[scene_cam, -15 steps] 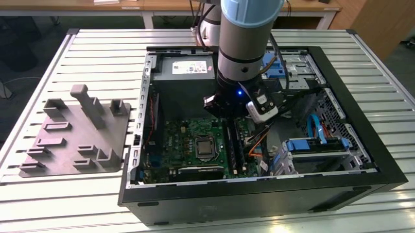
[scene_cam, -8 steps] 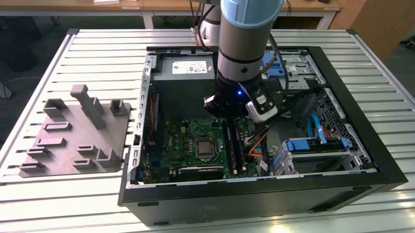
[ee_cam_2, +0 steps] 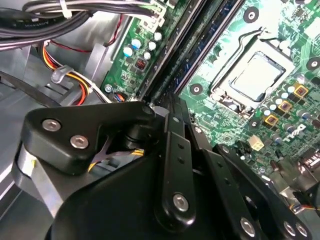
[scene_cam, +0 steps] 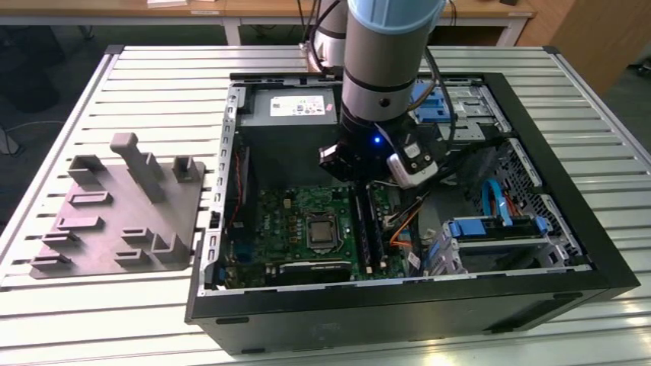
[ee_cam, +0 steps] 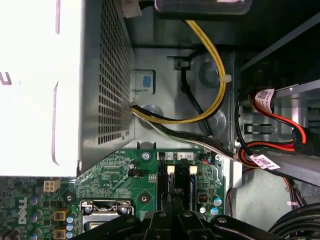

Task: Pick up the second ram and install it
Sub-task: 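Press down the second ram until it locks into place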

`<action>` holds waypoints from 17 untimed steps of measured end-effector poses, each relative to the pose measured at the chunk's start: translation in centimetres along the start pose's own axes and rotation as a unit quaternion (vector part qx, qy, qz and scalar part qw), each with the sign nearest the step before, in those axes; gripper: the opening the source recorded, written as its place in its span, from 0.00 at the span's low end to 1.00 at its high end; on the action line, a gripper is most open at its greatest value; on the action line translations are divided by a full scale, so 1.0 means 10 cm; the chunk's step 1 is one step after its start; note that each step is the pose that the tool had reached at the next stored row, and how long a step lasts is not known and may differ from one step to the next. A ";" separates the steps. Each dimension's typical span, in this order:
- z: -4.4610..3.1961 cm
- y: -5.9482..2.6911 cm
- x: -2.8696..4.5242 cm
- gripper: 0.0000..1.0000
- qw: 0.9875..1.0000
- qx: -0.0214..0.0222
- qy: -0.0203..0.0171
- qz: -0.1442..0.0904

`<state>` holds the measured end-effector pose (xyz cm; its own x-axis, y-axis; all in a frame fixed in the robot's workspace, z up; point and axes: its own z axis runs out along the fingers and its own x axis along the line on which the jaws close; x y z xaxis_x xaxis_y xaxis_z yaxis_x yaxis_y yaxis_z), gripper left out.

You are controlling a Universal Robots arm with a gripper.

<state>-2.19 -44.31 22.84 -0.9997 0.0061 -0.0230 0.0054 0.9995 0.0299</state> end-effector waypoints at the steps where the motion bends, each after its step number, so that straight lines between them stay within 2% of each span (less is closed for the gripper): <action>1: -0.002 -0.003 0.000 0.11 1.000 0.000 0.000 0.000; 4: -0.002 -0.037 0.000 0.11 1.000 0.001 0.000 0.000; 6: -0.004 -0.091 0.000 0.11 1.000 0.001 0.000 0.000; 17: -0.004 -0.536 -0.003 0.11 1.000 0.001 0.000 0.000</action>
<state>-2.19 -49.67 22.71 -0.9997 0.0061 -0.0229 0.0055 0.9996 0.0273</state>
